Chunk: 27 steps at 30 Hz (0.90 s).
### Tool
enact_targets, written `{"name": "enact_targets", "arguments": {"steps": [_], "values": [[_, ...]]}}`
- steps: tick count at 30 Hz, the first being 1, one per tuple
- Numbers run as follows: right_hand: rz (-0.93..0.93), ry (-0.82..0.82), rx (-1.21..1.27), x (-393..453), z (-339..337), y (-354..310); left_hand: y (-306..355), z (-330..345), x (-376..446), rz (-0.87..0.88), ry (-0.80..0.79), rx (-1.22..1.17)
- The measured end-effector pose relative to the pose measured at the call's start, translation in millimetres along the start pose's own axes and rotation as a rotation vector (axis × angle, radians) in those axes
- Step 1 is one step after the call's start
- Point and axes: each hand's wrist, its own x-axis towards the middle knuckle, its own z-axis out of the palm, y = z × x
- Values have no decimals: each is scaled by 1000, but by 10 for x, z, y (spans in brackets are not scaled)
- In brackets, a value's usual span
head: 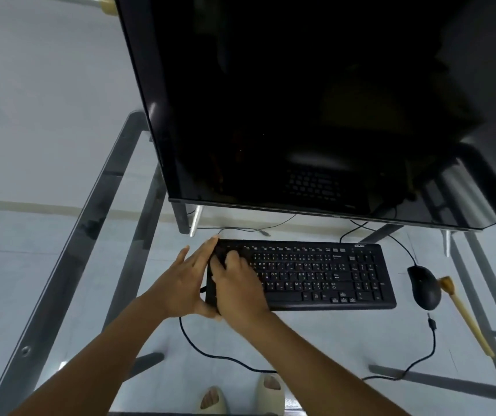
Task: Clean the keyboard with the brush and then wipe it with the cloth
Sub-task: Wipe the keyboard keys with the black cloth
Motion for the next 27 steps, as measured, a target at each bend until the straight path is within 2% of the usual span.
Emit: {"name": "enact_targets", "arguments": {"steps": [2,4,6,8,10,12,16,18,20,23,25,27], "values": [[-49,2,-38,-38,-102,248,-6,-2,-5,-23,-2,-11],[31,62,-105,-121,-324,652,25,-27,-4,-32,-7,11],[272,129,-165,-258,-530,1190,94,-97,1,-66,-77,116],[515,170,-179,-393,-710,1661,240,-167,84,-103,-135,326],[619,206,-130,-489,-741,1823,487,-117,221,-105,-110,407],[582,234,-75,-480,-649,1638,782,68,404,-71,-51,346],[261,106,-56,-481,-332,1094,1084,512,633,-40,-57,299],[113,50,-95,-538,-435,1181,1022,630,643,-6,24,363],[258,156,-96,-550,-643,1634,943,679,640,27,56,384],[688,273,-121,-527,-937,2301,896,706,638,54,59,417],[743,273,-106,-496,-963,2347,911,711,635,47,64,444],[626,274,-46,-438,-854,2068,931,724,645,28,79,441]]}}
